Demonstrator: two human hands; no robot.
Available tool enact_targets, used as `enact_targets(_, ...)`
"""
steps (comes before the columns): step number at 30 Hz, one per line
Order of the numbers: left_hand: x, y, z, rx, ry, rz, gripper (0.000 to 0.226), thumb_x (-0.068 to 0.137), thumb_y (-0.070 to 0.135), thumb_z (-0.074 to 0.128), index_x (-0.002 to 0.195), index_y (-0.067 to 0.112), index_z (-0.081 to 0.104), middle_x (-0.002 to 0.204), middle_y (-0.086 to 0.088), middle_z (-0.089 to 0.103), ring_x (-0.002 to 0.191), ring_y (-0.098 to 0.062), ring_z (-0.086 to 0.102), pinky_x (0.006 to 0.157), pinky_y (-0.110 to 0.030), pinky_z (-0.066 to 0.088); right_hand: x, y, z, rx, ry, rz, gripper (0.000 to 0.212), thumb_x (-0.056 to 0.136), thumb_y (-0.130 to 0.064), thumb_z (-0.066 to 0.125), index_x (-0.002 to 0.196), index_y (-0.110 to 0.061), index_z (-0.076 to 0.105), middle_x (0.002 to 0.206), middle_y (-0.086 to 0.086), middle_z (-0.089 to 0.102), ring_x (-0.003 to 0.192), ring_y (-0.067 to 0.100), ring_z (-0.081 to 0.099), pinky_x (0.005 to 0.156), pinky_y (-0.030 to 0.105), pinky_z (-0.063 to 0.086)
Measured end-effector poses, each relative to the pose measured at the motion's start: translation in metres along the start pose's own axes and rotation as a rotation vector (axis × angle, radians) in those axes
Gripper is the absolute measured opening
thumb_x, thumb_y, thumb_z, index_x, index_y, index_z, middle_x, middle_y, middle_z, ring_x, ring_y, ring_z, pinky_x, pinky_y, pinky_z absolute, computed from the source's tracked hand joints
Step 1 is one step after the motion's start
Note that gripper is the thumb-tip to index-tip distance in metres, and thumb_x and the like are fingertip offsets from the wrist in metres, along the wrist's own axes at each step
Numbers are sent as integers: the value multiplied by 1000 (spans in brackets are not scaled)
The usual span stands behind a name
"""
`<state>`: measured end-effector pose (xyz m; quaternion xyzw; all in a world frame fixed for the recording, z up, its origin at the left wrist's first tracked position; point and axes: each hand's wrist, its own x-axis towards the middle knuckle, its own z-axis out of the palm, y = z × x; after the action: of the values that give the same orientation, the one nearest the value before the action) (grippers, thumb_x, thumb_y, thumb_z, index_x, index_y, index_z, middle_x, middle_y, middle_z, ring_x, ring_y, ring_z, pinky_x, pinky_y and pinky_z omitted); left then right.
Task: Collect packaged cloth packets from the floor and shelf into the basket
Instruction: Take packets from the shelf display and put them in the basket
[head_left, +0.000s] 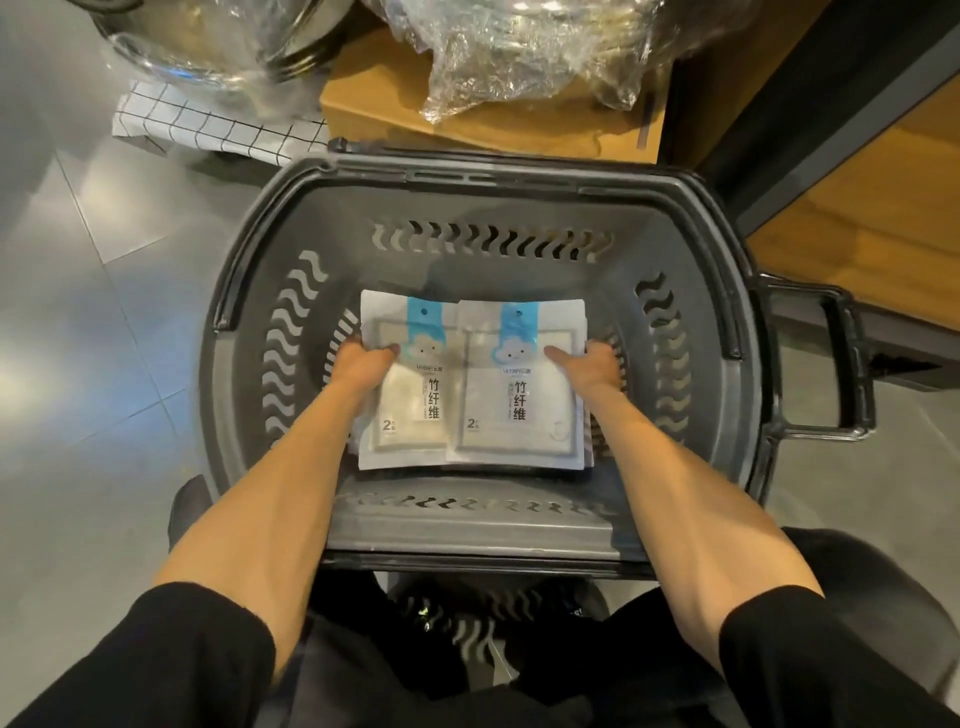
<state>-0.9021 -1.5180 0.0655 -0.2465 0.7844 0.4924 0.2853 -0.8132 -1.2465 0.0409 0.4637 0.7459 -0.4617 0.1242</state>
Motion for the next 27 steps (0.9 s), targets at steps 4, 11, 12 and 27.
enact_targets(4, -64, 33, -34, -69, -30, 79, 28, 100, 13, 59, 127, 14, 63, 110, 1, 67, 93, -16, 67, 73, -29, 54, -67, -38, -41, 184, -105, -64, 30, 90, -26, 73, 115, -12, 67, 108, 0, 71, 92, 13, 68, 78, 25, 55)
enact_targets(11, -216, 107, -135, -191, -186, 26, 17, 101, 14, 59, 115, 21, 66, 105, -2, 76, 92, -21, 75, 77, -41, 60, -221, -109, -143, 329, -143, -45, 17, 92, -19, 70, 108, -14, 66, 94, -2, 71, 72, 2, 68, 51, 13, 50)
enact_targets(12, -238, 114, -147, -189, -209, 2, 18, 101, 15, 59, 117, 19, 65, 107, -4, 76, 94, -23, 74, 77, -42, 60, -244, -117, -156, 348, -154, -32, 15, 94, -20, 68, 107, -14, 66, 95, -2, 72, 70, 2, 69, 52, 13, 51)
enact_targets(27, -536, 270, -162, -247, -314, 109, 21, 103, 17, 54, 122, 19, 63, 112, -5, 76, 104, -26, 72, 82, -42, 58, -475, -198, -426, 415, -148, -167, 17, 95, -21, 65, 110, -14, 70, 99, -4, 77, 87, 9, 74, 66, 22, 55)
